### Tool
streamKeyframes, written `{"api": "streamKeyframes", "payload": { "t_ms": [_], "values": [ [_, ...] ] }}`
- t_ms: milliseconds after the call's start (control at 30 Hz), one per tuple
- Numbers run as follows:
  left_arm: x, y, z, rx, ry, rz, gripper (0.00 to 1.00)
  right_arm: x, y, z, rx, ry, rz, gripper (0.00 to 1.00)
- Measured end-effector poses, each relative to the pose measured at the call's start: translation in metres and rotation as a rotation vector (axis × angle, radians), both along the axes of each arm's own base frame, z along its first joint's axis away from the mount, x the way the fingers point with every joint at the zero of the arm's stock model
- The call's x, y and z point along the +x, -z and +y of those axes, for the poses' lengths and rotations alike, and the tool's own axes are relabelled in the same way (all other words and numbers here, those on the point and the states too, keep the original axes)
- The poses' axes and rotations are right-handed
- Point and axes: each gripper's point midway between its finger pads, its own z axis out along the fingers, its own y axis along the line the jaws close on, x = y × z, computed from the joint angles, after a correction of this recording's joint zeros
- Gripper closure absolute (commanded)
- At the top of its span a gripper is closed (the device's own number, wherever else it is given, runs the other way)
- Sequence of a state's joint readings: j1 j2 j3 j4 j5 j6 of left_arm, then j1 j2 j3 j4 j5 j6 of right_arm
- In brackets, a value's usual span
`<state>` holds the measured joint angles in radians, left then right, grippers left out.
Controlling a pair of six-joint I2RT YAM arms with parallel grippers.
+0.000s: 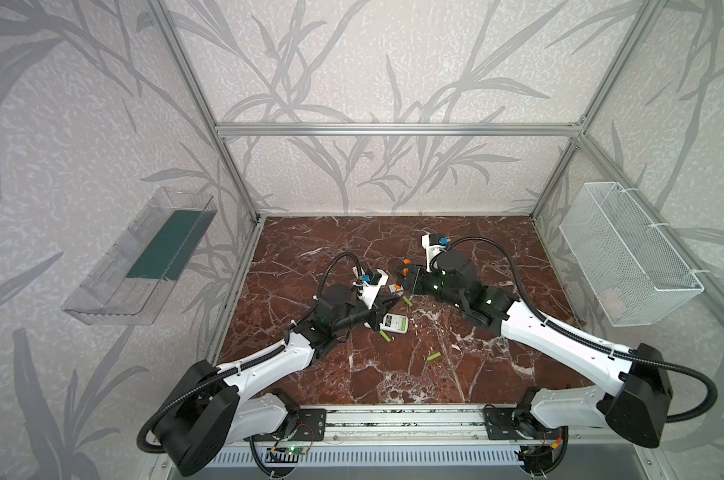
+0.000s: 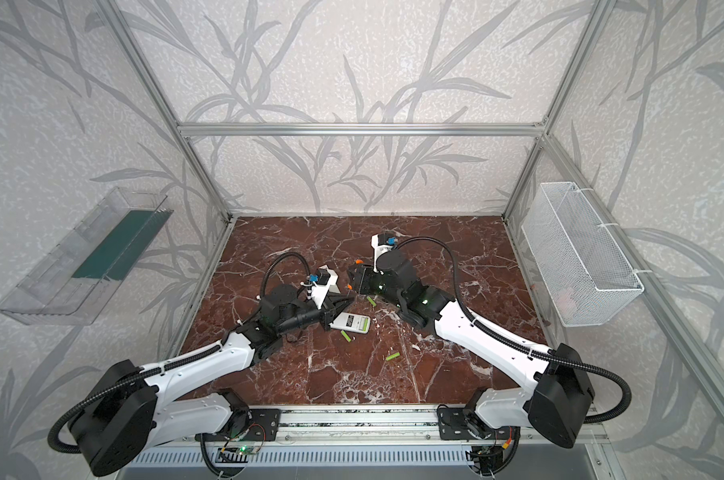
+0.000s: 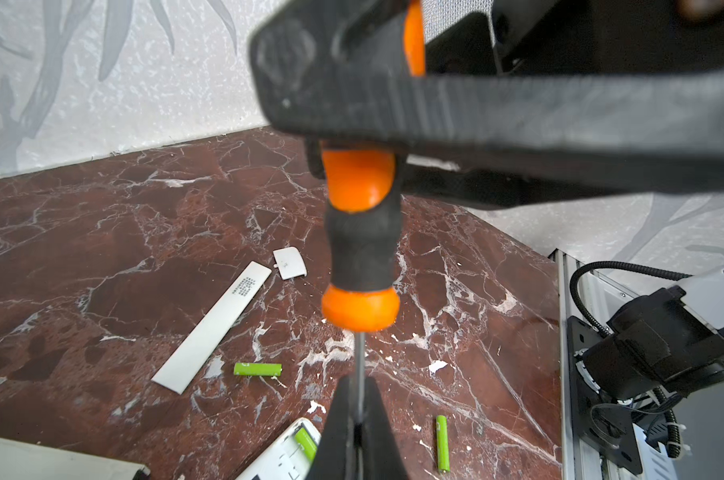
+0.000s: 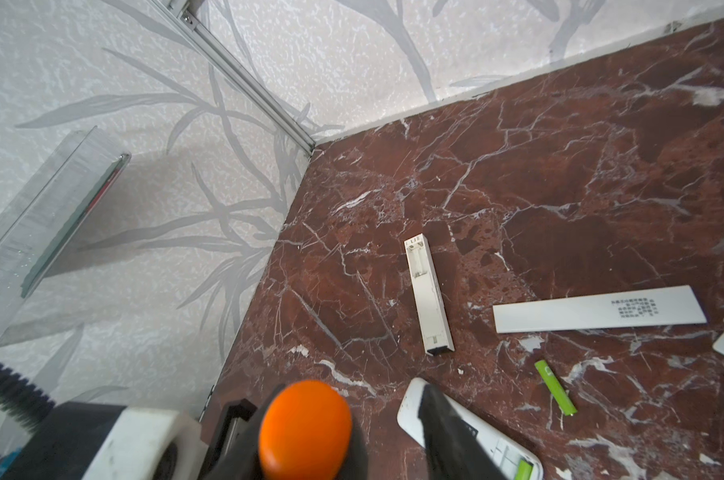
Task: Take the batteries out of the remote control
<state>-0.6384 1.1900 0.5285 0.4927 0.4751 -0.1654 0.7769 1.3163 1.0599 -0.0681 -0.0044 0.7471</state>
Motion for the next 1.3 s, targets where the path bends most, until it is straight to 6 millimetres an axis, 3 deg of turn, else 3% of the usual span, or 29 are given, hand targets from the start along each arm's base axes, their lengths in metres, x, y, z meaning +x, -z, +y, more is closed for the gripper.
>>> {"api": "streamKeyframes", "payload": {
  "t_ms": [267,400,500,700,867,933,1100,1300],
  "values": [
    [-0.005,-0.005,-0.001,0.047,0.039,-0.019,1.00,-0.015,-0.016,0.003,-0.027,-0.124,0.054,0.42],
    [-0.008,0.000,-0.001,0.067,0.051,-0.008,1.00,-0.021,-0.008,0.006,-0.042,-0.164,0.085,0.49],
    [-0.009,0.002,-0.001,0.072,0.060,-0.001,1.00,-0.022,0.000,0.011,-0.048,-0.186,0.111,0.60],
    [-0.013,0.003,0.001,0.083,0.068,0.008,1.00,-0.022,0.008,0.015,-0.053,-0.200,0.130,1.00],
    [-0.011,-0.001,0.005,0.082,0.044,-0.003,0.71,-0.018,0.010,0.011,-0.070,-0.170,0.106,1.00],
    [-0.008,-0.004,0.008,0.072,0.021,0.001,0.66,-0.017,0.017,0.004,-0.104,-0.134,0.091,1.00],
    [0.010,0.001,0.024,0.055,-0.086,0.069,0.64,-0.020,0.037,-0.023,-0.222,-0.024,0.030,1.00],
    [0.040,0.042,0.041,0.101,-0.215,0.276,0.70,-0.029,0.062,-0.036,-0.319,0.037,-0.003,1.00]
  ]
}}
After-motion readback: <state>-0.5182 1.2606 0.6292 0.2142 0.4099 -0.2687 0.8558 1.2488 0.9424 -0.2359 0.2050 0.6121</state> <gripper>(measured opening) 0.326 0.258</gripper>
